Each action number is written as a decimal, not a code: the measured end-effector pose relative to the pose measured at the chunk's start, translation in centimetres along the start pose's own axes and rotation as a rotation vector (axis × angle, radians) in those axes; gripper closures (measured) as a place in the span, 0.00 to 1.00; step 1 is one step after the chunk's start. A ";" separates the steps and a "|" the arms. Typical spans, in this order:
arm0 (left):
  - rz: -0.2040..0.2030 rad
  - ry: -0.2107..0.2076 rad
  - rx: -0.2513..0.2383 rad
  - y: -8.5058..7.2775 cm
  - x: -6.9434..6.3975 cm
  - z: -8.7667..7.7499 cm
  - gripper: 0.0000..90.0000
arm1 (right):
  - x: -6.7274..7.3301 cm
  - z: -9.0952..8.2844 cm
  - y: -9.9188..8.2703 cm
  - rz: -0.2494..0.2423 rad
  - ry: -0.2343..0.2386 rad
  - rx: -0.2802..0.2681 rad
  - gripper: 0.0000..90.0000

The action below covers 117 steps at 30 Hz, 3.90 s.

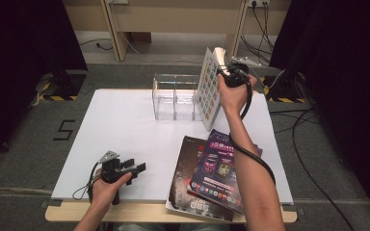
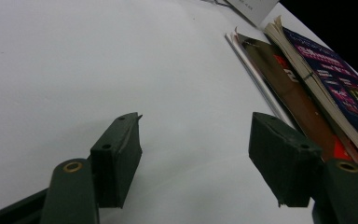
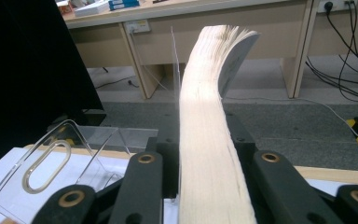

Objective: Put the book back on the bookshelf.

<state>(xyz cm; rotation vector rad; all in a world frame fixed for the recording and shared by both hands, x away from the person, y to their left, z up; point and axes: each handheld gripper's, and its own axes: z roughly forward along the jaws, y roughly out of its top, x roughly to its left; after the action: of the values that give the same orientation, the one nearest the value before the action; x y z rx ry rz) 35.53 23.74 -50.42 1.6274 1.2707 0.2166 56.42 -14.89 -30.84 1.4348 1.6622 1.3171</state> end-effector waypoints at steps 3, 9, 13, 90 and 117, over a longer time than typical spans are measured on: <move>0.003 0.000 0.002 0.0 -0.1 0.0 0.37 | -0.2 -0.4 0.0 0.003 0.004 0.016 0.76; 0.009 -0.002 0.004 0.0 -0.1 0.1 0.37 | -0.9 -1.1 0.5 0.009 0.020 0.034 0.72; 0.008 0.000 0.003 0.0 -0.1 0.0 0.37 | -1.1 -1.0 1.0 0.020 0.030 0.054 0.69; 0.025 -0.002 -0.005 0.2 -0.6 -0.2 0.34 | -1.5 -5.7 -2.2 0.056 0.059 0.064 0.57; 0.041 -0.012 0.001 0.3 -1.3 0.1 0.34 | -2.1 -8.2 -5.4 0.028 0.089 0.112 0.57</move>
<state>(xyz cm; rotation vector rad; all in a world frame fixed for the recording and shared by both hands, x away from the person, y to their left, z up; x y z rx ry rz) 35.25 22.66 -49.72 1.6541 1.2294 0.2316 47.59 -19.03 -33.33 1.4874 1.8056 1.3392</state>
